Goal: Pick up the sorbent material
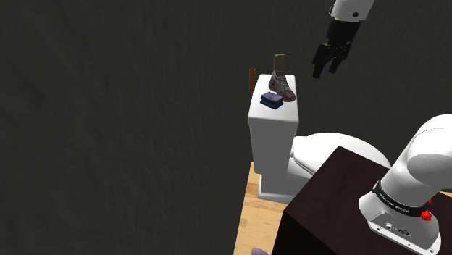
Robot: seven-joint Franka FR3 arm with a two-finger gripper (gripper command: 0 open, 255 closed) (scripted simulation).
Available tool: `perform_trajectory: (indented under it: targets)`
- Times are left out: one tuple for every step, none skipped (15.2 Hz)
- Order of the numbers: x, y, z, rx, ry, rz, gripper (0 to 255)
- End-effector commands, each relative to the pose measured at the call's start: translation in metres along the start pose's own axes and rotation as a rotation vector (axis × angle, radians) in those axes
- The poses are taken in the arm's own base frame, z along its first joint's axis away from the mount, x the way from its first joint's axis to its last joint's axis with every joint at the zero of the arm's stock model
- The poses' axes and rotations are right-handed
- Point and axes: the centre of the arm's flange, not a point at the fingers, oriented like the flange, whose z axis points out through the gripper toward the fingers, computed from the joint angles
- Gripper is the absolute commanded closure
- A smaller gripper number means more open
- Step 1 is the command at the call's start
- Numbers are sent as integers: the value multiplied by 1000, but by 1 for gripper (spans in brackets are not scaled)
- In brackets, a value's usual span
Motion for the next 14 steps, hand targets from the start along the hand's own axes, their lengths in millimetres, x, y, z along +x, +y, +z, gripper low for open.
perform_trajectory:
  targets:
    - [0, 0, 0, 0, 0, 0, 0]
    - [10, 1, 8, 1, 5, 1, 0]
    - [20, 2, 16, 1, 10, 1, 0]
    - [29, 3, 24, 2, 15, 2, 0]
    - [39, 4, 31, 3, 20, 3, 0]
    - [49, 5, 39, 3, 25, 4, 0]
    - [59, 6, 47, 4, 31, 4, 0]
    - [69, 7, 54, 5, 36, 5, 0]
    - [79, 8, 62, 6, 41, 6, 0]
    - [89, 9, 69, 6, 46, 7, 0]
    - [99, 10, 77, 7, 51, 7, 0]
    - [109, 12, 84, 8, 56, 8, 0]
    - [119, 13, 92, 8, 61, 9, 0]
    - [130, 14, 99, 9, 66, 9, 0]
